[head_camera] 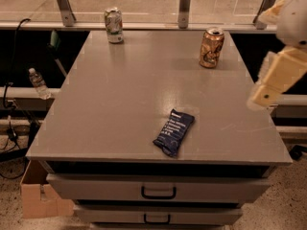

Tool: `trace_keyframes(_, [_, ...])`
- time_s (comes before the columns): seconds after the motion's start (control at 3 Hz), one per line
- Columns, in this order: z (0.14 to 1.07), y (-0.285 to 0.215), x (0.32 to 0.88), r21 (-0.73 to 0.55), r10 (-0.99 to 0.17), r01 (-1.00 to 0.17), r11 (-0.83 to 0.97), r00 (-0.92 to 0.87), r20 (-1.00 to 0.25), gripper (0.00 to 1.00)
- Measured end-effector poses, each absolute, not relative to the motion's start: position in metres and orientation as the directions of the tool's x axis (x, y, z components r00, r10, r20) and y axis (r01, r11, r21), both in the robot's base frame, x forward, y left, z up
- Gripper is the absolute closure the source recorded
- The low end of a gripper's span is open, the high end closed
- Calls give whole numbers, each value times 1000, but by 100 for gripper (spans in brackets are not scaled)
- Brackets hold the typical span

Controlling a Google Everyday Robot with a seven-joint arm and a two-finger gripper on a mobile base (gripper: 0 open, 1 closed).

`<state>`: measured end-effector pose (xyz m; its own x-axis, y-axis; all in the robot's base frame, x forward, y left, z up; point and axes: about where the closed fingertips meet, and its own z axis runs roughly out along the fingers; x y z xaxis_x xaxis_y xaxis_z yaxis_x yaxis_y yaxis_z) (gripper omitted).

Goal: Knock orange can over

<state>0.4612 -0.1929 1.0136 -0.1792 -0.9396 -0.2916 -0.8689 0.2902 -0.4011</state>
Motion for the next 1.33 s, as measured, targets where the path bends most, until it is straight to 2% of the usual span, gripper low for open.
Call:
trace_keyframes(0.67, [956,-206,585,-378,-853,-809,450,-264,-450,0])
trace_keyframes(1.33, [929,-236,681,-288,-699,-719,632,-369,-612,0])
